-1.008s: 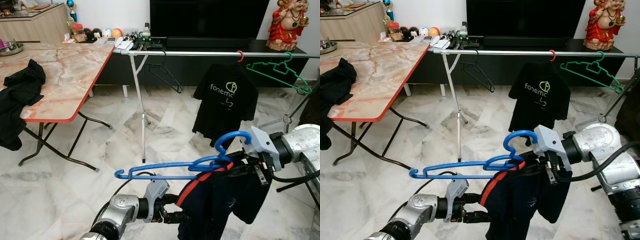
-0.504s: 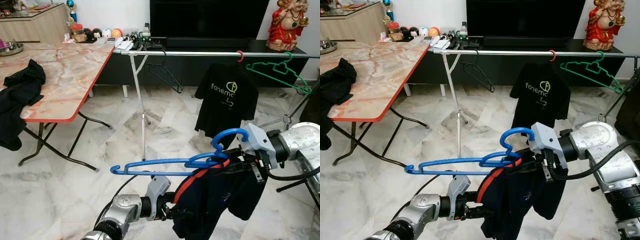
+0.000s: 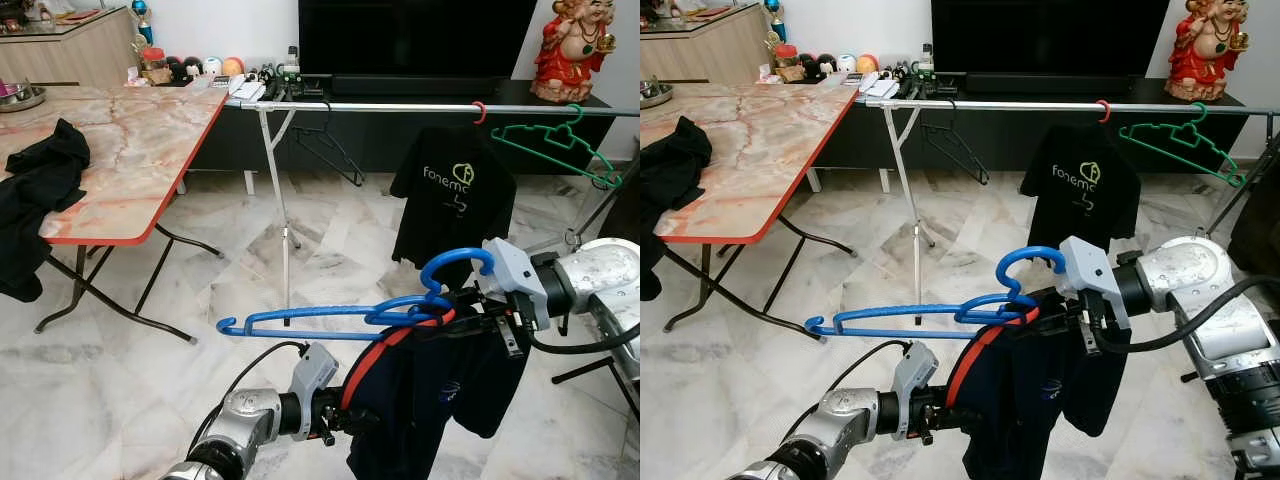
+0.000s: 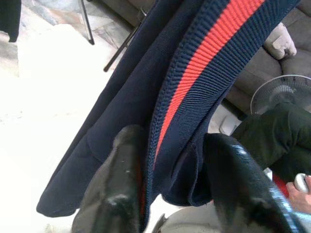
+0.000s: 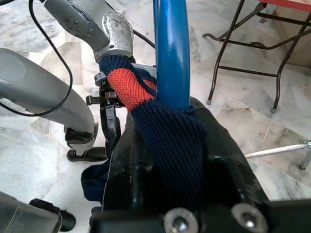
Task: Hang hanger
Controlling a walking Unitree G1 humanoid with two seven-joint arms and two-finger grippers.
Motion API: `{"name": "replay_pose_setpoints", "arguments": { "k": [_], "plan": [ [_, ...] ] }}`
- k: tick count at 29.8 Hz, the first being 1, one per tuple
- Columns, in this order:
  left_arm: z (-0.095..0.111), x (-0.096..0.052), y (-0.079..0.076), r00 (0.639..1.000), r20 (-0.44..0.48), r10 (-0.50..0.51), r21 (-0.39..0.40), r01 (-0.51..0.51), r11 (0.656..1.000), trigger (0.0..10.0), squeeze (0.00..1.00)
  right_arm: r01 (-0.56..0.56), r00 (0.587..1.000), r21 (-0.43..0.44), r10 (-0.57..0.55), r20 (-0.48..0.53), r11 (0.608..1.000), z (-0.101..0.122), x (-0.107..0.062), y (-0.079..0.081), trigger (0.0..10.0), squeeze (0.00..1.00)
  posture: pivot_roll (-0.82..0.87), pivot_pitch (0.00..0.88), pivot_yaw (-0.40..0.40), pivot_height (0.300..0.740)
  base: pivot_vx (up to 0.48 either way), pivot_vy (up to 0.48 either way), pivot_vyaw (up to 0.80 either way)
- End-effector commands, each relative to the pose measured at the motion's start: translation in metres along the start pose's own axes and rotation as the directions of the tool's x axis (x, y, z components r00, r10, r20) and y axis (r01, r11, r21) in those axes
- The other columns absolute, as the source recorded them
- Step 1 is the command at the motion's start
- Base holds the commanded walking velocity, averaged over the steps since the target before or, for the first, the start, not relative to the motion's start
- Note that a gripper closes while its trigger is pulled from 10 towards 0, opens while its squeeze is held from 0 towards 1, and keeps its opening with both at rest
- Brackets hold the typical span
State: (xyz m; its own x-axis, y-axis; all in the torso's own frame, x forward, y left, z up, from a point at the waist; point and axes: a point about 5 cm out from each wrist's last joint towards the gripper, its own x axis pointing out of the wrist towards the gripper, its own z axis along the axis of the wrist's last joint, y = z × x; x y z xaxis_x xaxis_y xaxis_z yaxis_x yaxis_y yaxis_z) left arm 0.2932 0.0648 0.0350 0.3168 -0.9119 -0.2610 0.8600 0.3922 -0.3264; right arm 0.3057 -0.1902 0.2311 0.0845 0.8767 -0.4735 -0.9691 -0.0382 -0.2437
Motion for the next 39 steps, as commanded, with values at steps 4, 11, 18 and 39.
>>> {"name": "replay_pose_setpoints", "arguments": {
  "k": [4, 11, 18, 39],
  "plan": [
    [0.003, 0.0, 0.001, 1.0, 0.005, -0.008, 0.021, 0.008, 1.0, 0.0, 0.0, 0.044, 0.999, -0.041, -0.043, 0.02, 0.998, 0.008, -0.005, -0.007, 0.0, 0.0, -0.06, 0.04, -0.042, 0.74, 0.0, 0.0, 0.0],
    [0.001, -0.003, 0.001, 1.0, 0.005, -0.003, 0.021, 0.003, 1.0, 0.0, 0.0, 0.054, 0.998, -0.037, -0.053, 0.018, 0.998, 0.006, -0.003, -0.007, 0.0, 0.0, -0.06, 0.032, -0.039, 0.74, 0.0, 0.0, 0.0],
    [-0.003, -0.006, 0.001, 1.0, 0.005, -0.01, 0.012, 0.01, 1.0, 0.0, 0.0, 0.071, 0.997, -0.03, -0.07, 0.02, 0.997, 0.003, -0.002, -0.008, 0.0, 0.0, -0.06, 0.025, -0.033, 0.74, 0.0, 0.0, 0.0],
    [-0.022, -0.027, 0.022, 0.945, -0.079, 0.318, 0.044, -0.316, 0.948, 0.0, 0.0, 0.118, 0.971, 0.005, -0.114, -0.211, 0.993, -0.039, -0.012, 0.003, 0.0, 0.0, -0.05, 0.017, -0.023, 0.74, 0.0, 0.0, 0.0]
  ]
}}
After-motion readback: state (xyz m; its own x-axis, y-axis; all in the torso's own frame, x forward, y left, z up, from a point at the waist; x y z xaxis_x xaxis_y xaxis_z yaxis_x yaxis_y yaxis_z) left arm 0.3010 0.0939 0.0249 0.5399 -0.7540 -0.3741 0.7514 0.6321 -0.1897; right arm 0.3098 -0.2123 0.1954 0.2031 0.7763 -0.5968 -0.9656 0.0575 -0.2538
